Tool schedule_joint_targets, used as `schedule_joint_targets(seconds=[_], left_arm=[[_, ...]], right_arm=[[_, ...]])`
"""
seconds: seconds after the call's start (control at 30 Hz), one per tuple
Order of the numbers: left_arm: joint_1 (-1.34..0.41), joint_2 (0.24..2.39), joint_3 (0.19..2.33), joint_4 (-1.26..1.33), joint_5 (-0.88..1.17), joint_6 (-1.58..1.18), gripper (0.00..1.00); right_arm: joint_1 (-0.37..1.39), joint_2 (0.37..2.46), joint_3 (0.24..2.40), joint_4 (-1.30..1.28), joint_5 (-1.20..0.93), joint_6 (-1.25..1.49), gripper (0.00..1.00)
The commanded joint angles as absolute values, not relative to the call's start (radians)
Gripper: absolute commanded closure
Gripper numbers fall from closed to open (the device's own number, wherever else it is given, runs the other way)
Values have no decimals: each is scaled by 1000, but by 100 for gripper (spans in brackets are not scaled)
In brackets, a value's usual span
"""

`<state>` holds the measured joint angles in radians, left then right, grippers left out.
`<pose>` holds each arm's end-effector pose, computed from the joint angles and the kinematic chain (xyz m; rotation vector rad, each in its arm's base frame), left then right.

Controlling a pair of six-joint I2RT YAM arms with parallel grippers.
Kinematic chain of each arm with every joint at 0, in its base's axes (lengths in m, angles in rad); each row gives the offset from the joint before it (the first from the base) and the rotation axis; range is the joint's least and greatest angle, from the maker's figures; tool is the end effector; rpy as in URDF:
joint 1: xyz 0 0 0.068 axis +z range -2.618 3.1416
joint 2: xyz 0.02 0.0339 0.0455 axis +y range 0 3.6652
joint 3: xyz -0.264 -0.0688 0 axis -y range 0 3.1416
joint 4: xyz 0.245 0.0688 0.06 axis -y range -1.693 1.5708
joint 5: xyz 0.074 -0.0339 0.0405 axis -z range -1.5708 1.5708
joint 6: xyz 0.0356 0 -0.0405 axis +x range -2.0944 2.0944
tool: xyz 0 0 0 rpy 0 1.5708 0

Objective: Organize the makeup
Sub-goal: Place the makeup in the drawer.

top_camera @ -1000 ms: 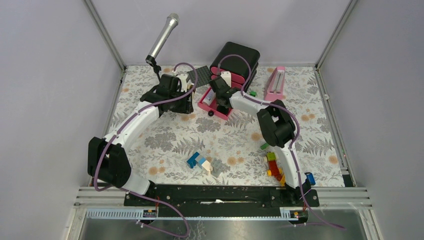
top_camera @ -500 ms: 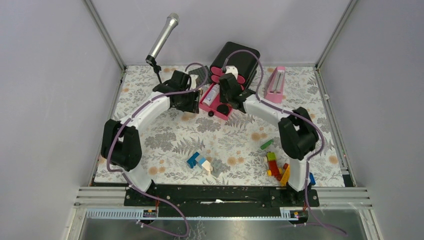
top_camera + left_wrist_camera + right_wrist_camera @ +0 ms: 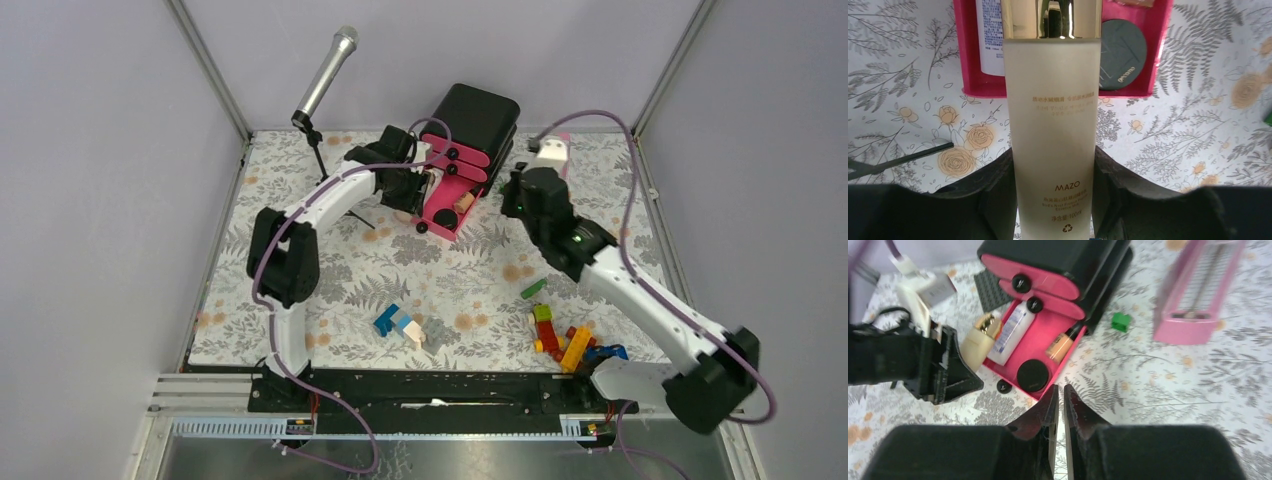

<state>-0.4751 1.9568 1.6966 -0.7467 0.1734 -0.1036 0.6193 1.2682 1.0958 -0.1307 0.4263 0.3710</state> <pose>0.3795 -0.2021 0.2608 0.5479 2.5591 -0.4342 0.2484 0.1590 0.3508 0.0624 1.8550 0.2911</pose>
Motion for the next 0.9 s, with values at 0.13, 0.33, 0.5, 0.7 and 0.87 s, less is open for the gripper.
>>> schedule_joint_targets(seconds=[0.13, 0.33, 0.5, 0.7, 0.87], left_arm=[[-476, 2102, 1899, -825, 218, -57, 100], [-477, 2180, 1996, -873, 214, -48, 100], [-477, 2219, 2033, -875, 183, -53, 100], [-477, 2256, 2081, -876, 169, -58, 100], [-477, 2283, 2114, -874, 154, -60, 93]], right_arm=[[603, 985, 1028, -241, 594, 379, 84], [601, 905, 996, -282, 637, 384, 84], [601, 869, 972, -287, 650, 392, 84], [601, 862, 963, -296, 642, 402, 83], [601, 849, 953, -296, 642, 403, 83]])
